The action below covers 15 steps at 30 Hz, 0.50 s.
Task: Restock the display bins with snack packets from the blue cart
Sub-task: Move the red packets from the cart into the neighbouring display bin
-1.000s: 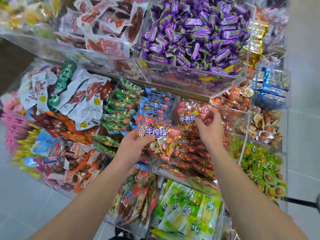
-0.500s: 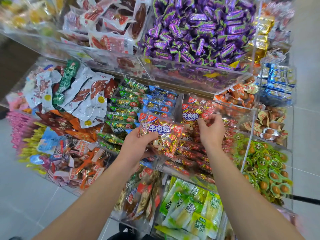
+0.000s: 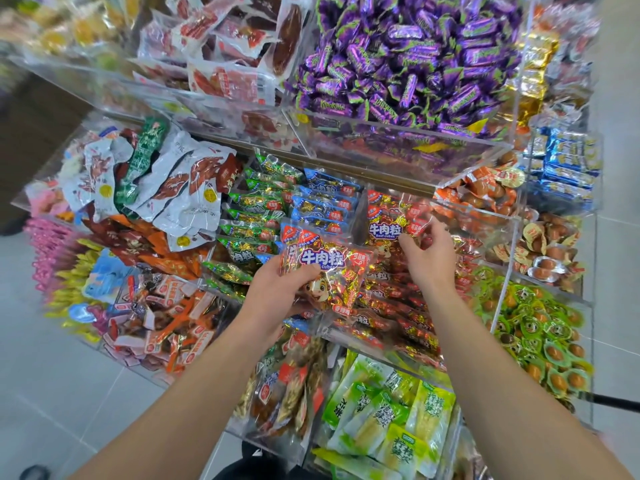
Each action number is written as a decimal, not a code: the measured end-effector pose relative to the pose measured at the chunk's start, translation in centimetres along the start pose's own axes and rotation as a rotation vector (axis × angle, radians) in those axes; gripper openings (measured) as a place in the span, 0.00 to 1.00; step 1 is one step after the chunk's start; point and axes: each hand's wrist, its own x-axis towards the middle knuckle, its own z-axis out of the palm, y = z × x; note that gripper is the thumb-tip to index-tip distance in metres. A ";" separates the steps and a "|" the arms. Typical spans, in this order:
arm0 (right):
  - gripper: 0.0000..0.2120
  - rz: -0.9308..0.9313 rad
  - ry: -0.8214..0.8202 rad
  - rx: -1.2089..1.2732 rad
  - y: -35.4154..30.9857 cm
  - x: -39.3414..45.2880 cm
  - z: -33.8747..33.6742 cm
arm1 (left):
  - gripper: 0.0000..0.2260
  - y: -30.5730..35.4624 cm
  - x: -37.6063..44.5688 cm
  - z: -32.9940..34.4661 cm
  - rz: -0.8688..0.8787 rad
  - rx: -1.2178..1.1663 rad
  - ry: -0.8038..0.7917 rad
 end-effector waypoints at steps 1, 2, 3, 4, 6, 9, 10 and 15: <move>0.26 0.031 -0.020 -0.006 0.0 0.1 0.1 | 0.23 0.0 0.0 0.0 -0.002 0.000 -0.001; 0.29 0.057 -0.012 0.000 0.0 0.1 0.2 | 0.24 0.0 0.0 0.0 -0.004 0.004 -0.003; 0.30 0.072 0.022 0.014 -0.1 0.1 0.2 | 0.24 0.0 -0.1 0.0 -0.005 0.006 -0.005; 0.30 0.082 0.072 0.025 -0.2 0.0 0.2 | 0.22 0.0 -0.2 0.0 -0.002 0.007 -0.009; 0.28 0.098 0.171 0.023 -0.3 -0.5 0.3 | 0.18 0.1 -0.2 -0.1 0.006 0.006 -0.013; 0.27 0.130 0.257 0.018 -0.4 -1.1 0.4 | 0.18 0.1 -0.1 -0.4 0.004 0.003 -0.014; 0.26 0.145 0.253 0.005 -0.4 -1.1 0.4 | 0.19 0.1 0.0 -0.5 0.003 0.006 -0.015; 0.12 0.104 0.204 -0.008 -0.4 -1.6 0.2 | 0.22 0.3 0.4 -1.1 -0.005 -0.005 -0.052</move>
